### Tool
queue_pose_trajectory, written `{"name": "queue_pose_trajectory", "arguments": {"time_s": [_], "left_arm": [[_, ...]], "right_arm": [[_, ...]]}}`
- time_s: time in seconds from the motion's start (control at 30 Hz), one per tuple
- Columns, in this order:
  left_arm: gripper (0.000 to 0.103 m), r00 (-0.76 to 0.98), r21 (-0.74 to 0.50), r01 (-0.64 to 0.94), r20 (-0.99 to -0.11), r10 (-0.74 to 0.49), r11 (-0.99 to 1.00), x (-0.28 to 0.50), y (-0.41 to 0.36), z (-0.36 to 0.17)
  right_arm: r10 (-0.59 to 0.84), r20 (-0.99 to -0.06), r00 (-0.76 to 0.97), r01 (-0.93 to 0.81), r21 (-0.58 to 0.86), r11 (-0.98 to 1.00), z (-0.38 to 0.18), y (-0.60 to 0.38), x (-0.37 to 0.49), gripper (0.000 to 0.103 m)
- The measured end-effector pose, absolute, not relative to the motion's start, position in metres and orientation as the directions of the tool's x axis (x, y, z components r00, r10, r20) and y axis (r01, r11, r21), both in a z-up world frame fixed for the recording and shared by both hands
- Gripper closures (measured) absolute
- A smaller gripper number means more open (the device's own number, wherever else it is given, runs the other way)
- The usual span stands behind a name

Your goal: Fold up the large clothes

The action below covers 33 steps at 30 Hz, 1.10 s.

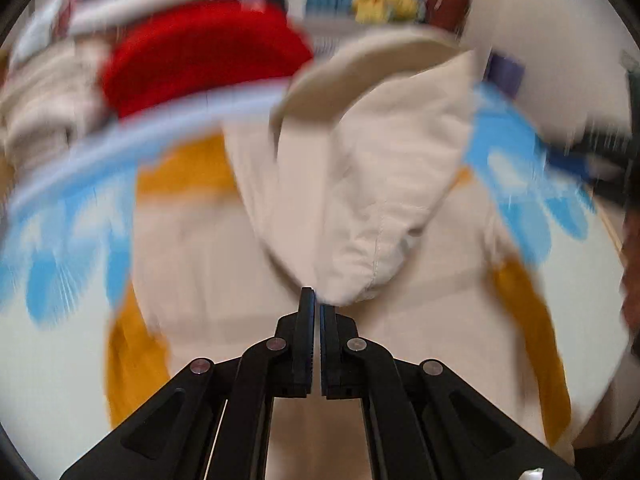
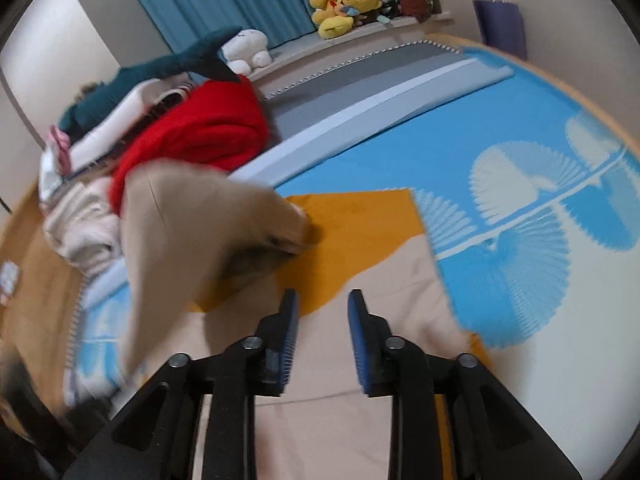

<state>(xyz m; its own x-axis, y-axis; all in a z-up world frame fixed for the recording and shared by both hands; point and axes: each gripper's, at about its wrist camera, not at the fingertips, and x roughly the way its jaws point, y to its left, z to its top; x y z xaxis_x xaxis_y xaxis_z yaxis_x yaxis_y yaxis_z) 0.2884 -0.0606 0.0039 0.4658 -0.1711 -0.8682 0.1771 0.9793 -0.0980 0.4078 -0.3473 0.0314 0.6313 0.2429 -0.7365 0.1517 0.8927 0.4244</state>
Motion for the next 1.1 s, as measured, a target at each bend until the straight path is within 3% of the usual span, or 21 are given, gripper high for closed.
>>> {"name": "queue_pose_trajectory", "arguments": {"time_s": [0.07,0.13,0.23,0.37,0.53,0.73,0.77,0.8,0.83,0.87,0.93,1.03,1.1], "left_arm": [[0.094,0.333,-0.1,0.208,-0.928,-0.166,0.973,0.287,-0.065,-0.019],[0.092,0.301,-0.102,0.226,-0.938,-0.169,0.969,0.29,-0.062,-0.017],[0.075,0.349,-0.263,0.115,-0.892,-0.287,0.958,0.306,-0.031,0.007],[0.074,0.396,-0.369,-0.016,-0.855,-0.333,0.929,0.33,0.0,0.001],[0.073,0.371,-0.484,-0.224,-0.845,-0.385,0.846,0.362,0.028,-0.051],[0.068,0.359,-0.594,-0.266,-0.792,-0.494,0.759,0.378,0.022,-0.08],[0.07,0.344,-0.598,-0.272,-0.792,-0.504,0.754,0.382,0.02,-0.087],[0.072,0.33,-0.605,-0.276,-0.789,-0.518,0.747,0.385,0.016,-0.094],[0.09,0.322,-0.618,-0.276,-0.781,-0.534,0.737,0.389,0.014,-0.1],[0.1,0.317,-0.624,-0.27,-0.777,-0.544,0.733,0.391,0.013,-0.102],[0.102,0.372,-0.656,-0.222,-0.74,-0.56,0.721,0.393,0.013,-0.084],[0.102,0.508,-0.676,-0.11,-0.668,-0.543,0.729,0.389,0.02,-0.032],[0.102,0.519,-0.659,-0.114,-0.677,-0.521,0.743,0.382,0.024,-0.02]], "right_arm": [[0.279,-0.73,0.624,0.124,0.444,0.887,0.029,-0.34,0.408,0.058],[0.322,-0.724,0.61,0.097,0.472,0.876,0.026,-0.33,0.411,0.051],[0.357,-0.734,0.578,0.077,0.484,0.872,0.016,-0.315,0.416,0.046],[0.36,-0.771,0.524,0.079,0.466,0.881,-0.008,-0.297,0.428,0.045],[0.395,-0.765,0.509,0.015,0.467,0.884,-0.018,-0.268,0.442,0.045],[0.365,-0.78,0.508,-0.064,0.388,0.919,-0.024,-0.234,0.453,0.045],[0.353,-0.779,0.518,-0.074,0.37,0.926,-0.024,-0.231,0.454,0.047],[0.353,-0.773,0.527,-0.085,0.366,0.927,-0.024,-0.229,0.454,0.062],[0.36,-0.769,0.528,-0.094,0.368,0.925,-0.024,-0.227,0.455,0.094],[0.37,-0.759,0.535,-0.099,0.379,0.92,-0.023,-0.228,0.455,0.1],[0.41,-0.711,0.572,-0.105,0.432,0.896,-0.015,-0.234,0.452,0.101],[0.49,-0.568,0.662,-0.127,0.559,0.82,0.008,-0.253,0.439,0.101],[0.468,-0.587,0.661,-0.062,0.578,0.813,0.0,-0.262,0.438,0.101]]}}
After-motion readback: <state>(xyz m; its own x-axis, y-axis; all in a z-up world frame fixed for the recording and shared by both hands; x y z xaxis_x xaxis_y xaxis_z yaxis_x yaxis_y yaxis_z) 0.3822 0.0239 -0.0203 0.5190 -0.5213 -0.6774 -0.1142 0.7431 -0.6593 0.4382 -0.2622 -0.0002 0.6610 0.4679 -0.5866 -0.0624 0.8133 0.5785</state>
